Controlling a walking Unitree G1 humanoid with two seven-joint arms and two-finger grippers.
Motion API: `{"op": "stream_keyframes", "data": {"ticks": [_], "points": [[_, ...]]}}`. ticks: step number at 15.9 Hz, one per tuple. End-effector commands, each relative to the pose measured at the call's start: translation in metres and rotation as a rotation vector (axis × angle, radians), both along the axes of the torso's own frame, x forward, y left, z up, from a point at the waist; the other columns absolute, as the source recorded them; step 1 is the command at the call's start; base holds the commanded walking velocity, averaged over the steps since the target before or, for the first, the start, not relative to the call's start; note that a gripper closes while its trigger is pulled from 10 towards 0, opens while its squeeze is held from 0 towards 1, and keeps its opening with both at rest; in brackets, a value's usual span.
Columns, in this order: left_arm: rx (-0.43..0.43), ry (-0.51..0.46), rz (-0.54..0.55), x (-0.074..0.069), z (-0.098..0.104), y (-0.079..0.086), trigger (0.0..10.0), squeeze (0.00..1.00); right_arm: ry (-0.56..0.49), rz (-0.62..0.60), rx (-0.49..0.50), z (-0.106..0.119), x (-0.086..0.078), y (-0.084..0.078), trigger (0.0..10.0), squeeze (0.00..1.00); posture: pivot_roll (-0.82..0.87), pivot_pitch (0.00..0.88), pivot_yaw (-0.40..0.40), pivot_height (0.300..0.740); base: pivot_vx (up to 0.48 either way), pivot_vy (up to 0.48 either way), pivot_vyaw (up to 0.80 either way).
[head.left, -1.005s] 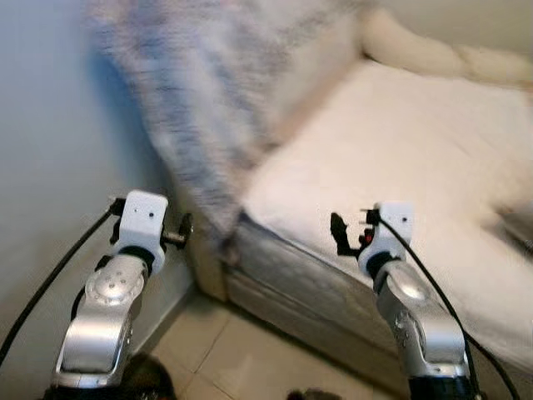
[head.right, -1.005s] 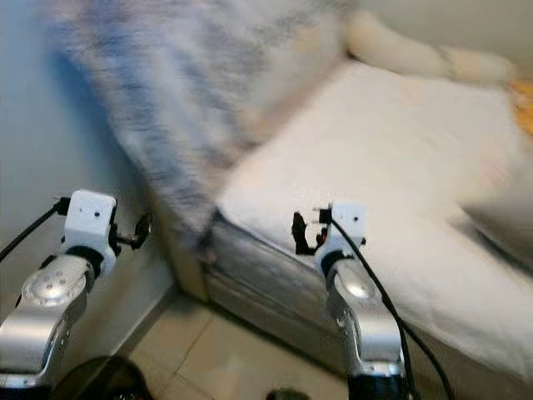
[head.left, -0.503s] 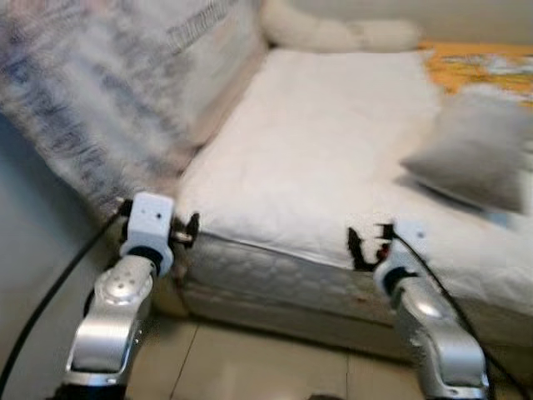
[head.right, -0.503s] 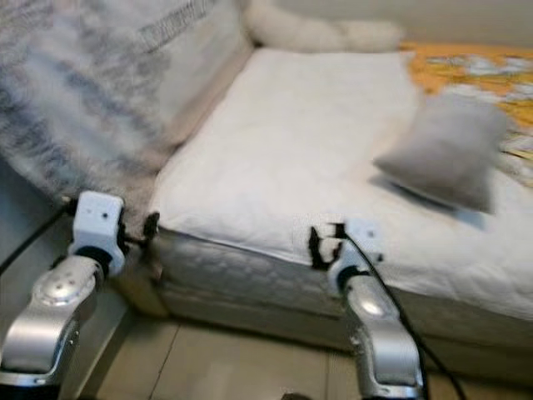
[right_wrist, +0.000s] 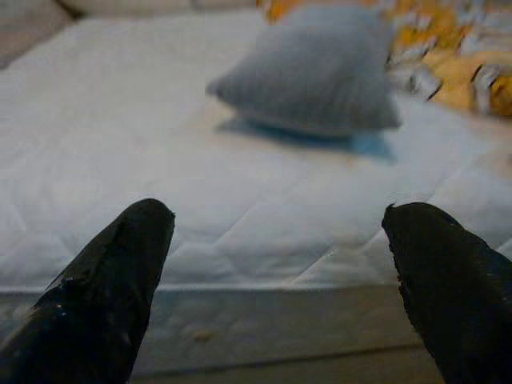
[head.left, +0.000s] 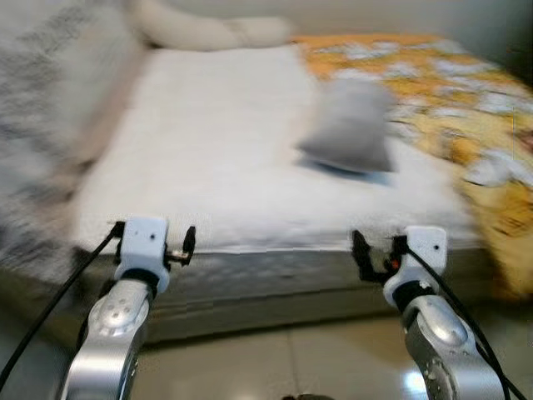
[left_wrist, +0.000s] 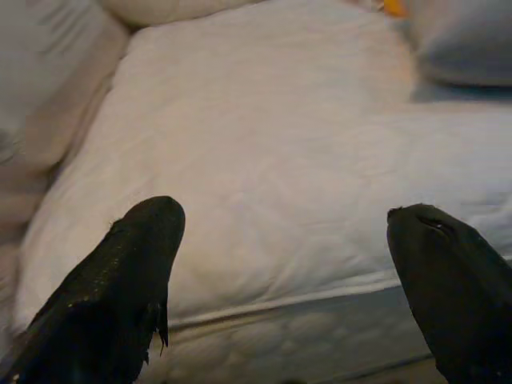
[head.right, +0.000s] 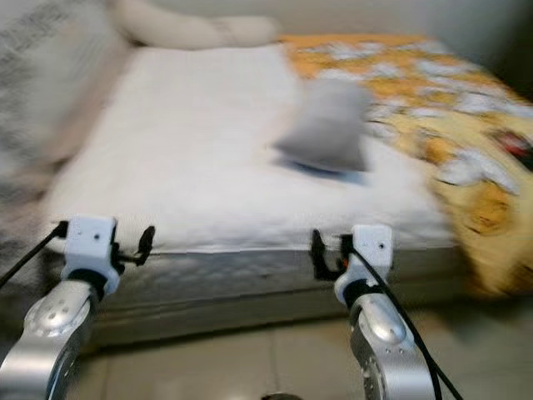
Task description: Clean up the room
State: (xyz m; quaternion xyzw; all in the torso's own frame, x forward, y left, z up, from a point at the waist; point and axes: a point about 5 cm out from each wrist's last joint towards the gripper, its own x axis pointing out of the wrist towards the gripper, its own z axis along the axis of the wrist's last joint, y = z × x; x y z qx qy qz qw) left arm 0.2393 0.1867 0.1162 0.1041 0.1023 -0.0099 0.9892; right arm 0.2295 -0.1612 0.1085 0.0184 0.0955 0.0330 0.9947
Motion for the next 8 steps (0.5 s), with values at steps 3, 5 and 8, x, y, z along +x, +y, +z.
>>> {"op": "stream_keyframes", "data": {"ticks": [3,5,8], "points": [[-0.022,-0.018,0.057,-0.0036,0.0054,0.0070,10.0,0.00,-0.016,0.014,-0.031,0.0029,0.0021,-0.0023,10.0,0.00,-0.08,0.000,0.002,0.740,0.000,-0.477,-0.18],[-0.021,-0.023,0.052,-0.0023,0.0075,0.0081,10.0,0.00,-0.018,0.016,-0.016,0.0053,0.0039,-0.0017,10.0,0.00,-0.09,0.000,0.019,0.740,0.000,-0.480,0.00],[-0.019,-0.030,0.035,0.0035,0.0109,0.0072,10.0,0.00,-0.025,0.034,0.002,0.0065,0.0028,0.0007,10.0,0.00,-0.09,0.000,0.028,0.740,0.000,-0.480,0.00]]}}
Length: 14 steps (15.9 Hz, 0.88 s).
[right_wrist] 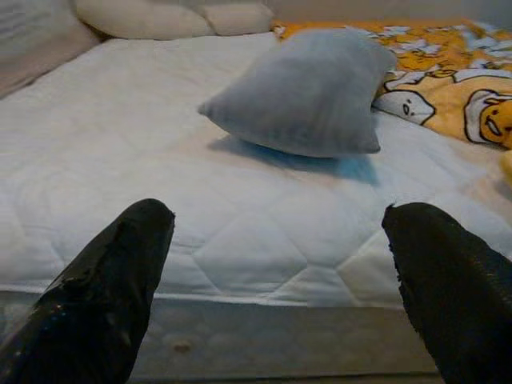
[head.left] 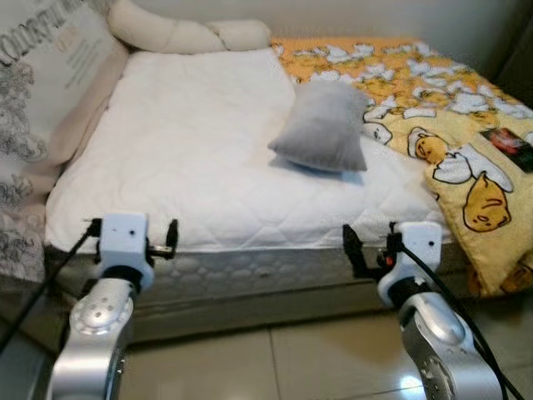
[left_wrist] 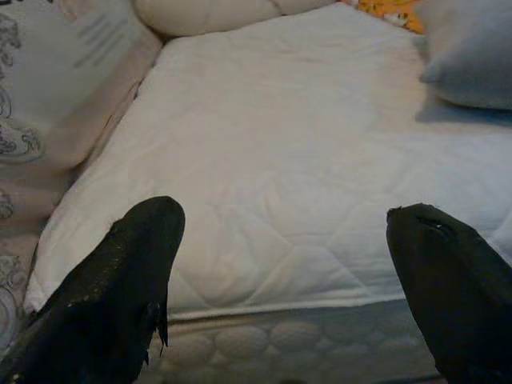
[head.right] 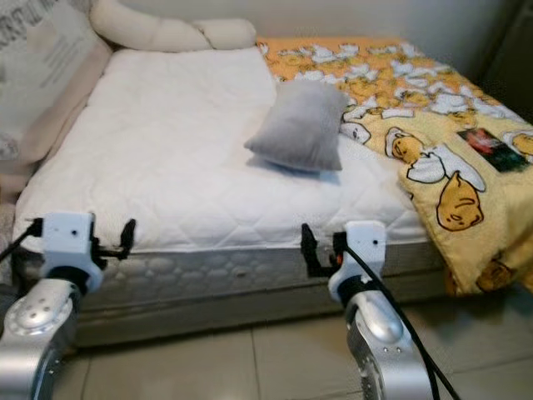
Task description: Clean up the room
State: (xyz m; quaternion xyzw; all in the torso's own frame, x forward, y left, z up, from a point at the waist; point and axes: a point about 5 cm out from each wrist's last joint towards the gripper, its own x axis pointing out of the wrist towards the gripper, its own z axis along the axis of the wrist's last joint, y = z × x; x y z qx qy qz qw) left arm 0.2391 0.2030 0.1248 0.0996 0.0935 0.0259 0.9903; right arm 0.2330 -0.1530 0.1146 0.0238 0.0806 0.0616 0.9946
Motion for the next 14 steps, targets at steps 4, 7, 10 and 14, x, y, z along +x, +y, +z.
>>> {"op": "stream_keyframes", "data": {"ticks": [4,7,10,14], "points": [[-0.015,-0.004,-0.041,0.006,0.002,-0.012,10.0,0.00,0.052,-0.018,-0.034,-0.006,0.003,-0.004,10.0,0.00,-0.09,0.000,0.020,0.740,0.000,-0.360,0.00],[0.023,0.002,-0.050,0.006,0.003,-0.015,10.0,0.00,0.063,-0.006,-0.034,-0.009,0.002,-0.003,10.0,0.00,-0.08,0.000,-0.001,0.740,0.000,0.000,0.00],[0.012,-0.020,-0.064,0.008,0.006,-0.018,10.0,0.00,0.067,0.005,-0.037,-0.008,0.001,-0.002,10.0,0.00,-0.09,0.000,-0.013,0.740,0.000,0.000,0.00],[0.030,-0.015,-0.102,0.007,0.006,-0.024,10.0,0.00,0.071,-0.026,-0.024,-0.009,0.003,-0.007,10.0,0.00,-0.08,0.000,-0.022,0.740,0.125,0.000,0.00]]}}
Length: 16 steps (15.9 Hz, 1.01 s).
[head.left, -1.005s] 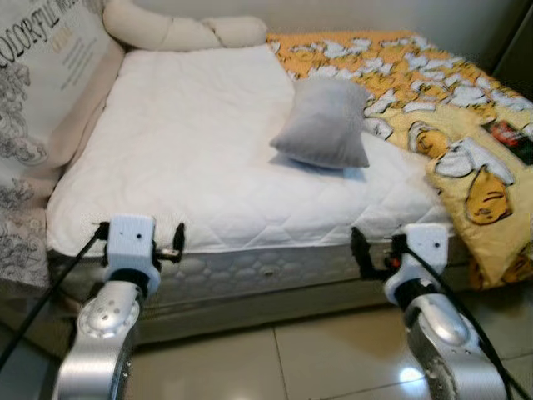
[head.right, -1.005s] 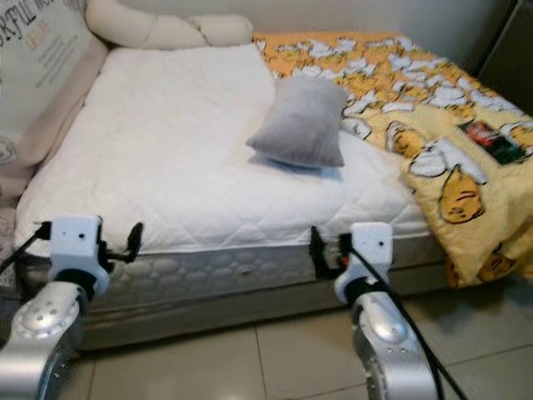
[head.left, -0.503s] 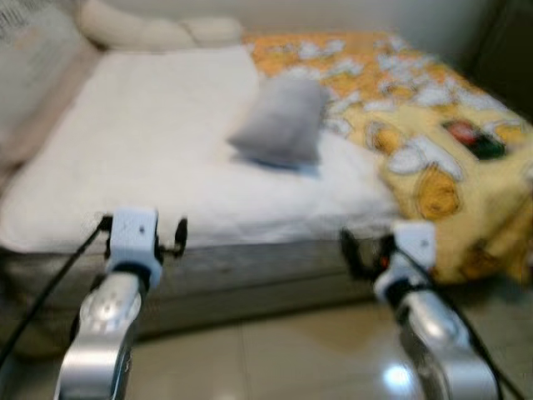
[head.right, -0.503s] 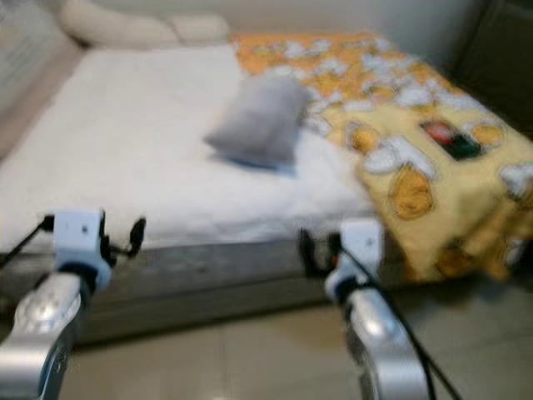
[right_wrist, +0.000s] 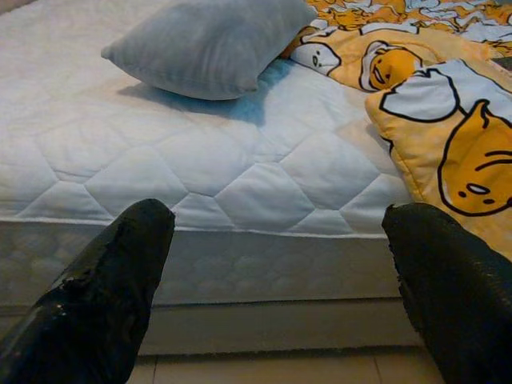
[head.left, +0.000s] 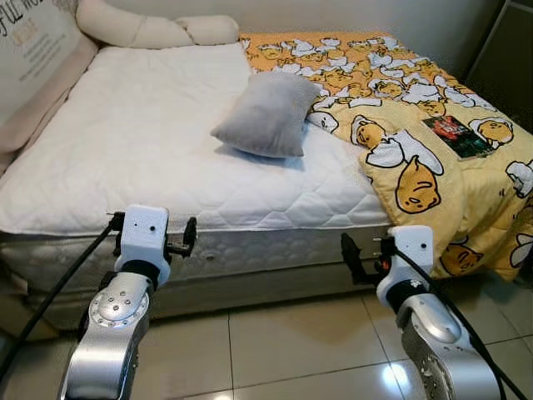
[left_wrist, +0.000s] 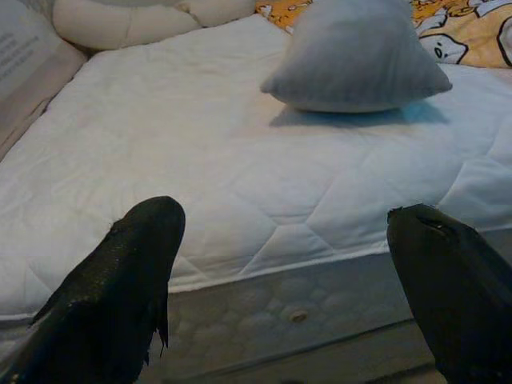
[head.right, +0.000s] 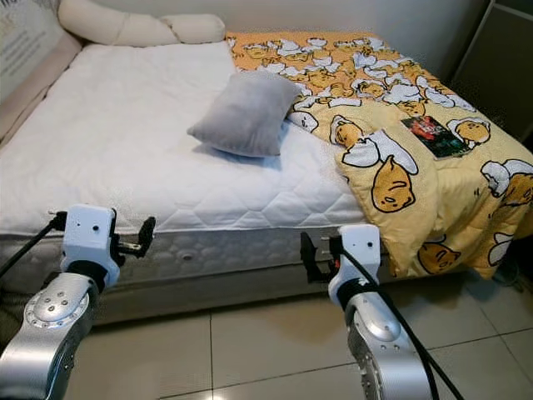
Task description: Clean up the room
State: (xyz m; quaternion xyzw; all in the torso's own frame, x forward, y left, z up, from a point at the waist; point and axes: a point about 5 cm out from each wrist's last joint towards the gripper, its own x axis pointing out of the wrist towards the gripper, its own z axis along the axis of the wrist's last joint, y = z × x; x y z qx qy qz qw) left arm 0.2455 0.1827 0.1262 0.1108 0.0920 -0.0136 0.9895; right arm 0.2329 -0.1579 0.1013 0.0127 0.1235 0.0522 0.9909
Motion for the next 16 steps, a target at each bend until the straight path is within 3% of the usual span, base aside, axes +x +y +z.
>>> {"op": "stream_keyframes", "data": {"ticks": [1,16], "points": [[0.009,-0.021,-0.018,0.0003,0.0048,-0.0037,10.0,0.00,-0.007,-0.027,0.005,0.0024,0.0028,-0.0032,10.0,0.00,-0.08,0.000,-0.022,0.740,0.266,0.000,0.00],[-0.001,-0.006,-0.039,-0.0009,0.0021,-0.0086,10.0,0.00,-0.009,-0.026,0.010,0.0040,0.0039,-0.0024,10.0,0.00,-0.08,0.000,-0.043,0.740,0.319,0.000,-0.07]]}}
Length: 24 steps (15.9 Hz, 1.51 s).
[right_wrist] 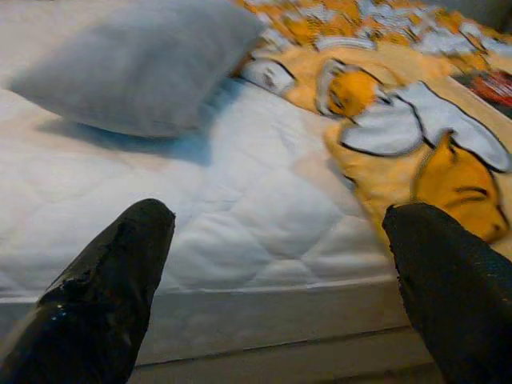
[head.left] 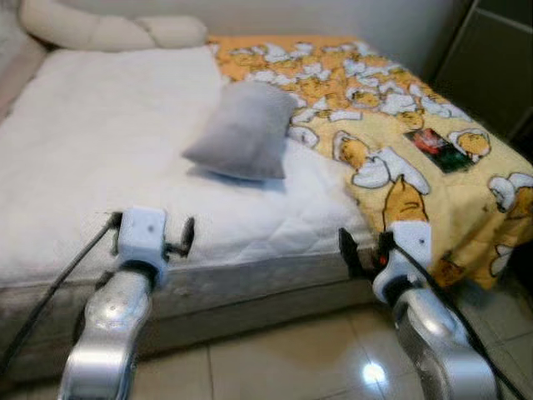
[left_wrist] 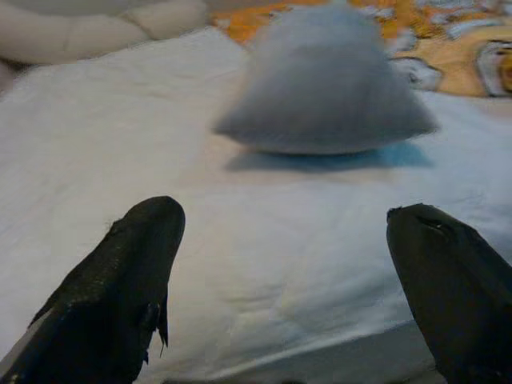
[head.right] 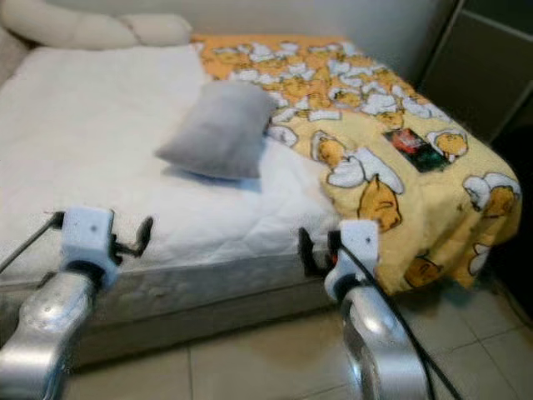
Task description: Clean up the room
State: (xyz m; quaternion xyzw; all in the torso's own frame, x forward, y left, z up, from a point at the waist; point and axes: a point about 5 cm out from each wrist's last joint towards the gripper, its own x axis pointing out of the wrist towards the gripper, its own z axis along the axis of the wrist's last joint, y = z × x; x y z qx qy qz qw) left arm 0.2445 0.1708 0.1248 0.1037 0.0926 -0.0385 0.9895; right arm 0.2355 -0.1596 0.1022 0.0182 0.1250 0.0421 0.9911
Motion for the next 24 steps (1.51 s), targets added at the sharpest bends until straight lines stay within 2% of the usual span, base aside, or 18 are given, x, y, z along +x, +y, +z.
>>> {"op": "stream_keyframes", "data": {"ticks": [1,11,16,24], "points": [[0.022,-0.014,0.007,0.0001,0.0034,0.0032,10.0,0.00,-0.011,-0.003,0.002,0.0030,0.0014,-0.0005,10.0,0.00,-0.08,0.000,-0.044,0.740,0.330,0.000,0.00],[0.038,-0.012,-0.007,0.0001,0.0038,0.0053,10.0,0.00,-0.015,-0.025,-0.005,0.0009,0.0026,-0.0033,10.0,0.00,-0.07,0.000,-0.053,0.740,0.327,0.000,0.00],[0.038,0.001,0.004,-0.0055,0.0011,0.0083,10.0,0.00,-0.022,-0.020,-0.005,0.0015,0.0069,-0.0018,10.0,0.00,-0.06,0.000,-0.047,0.740,0.320,0.000,0.00],[0.040,-0.003,-0.006,0.0002,0.0027,0.0078,10.0,0.00,-0.032,-0.038,-0.003,0.0024,0.0086,-0.0055,10.0,0.00,-0.07,0.000,-0.030,0.740,0.319,0.000,0.00]]}}
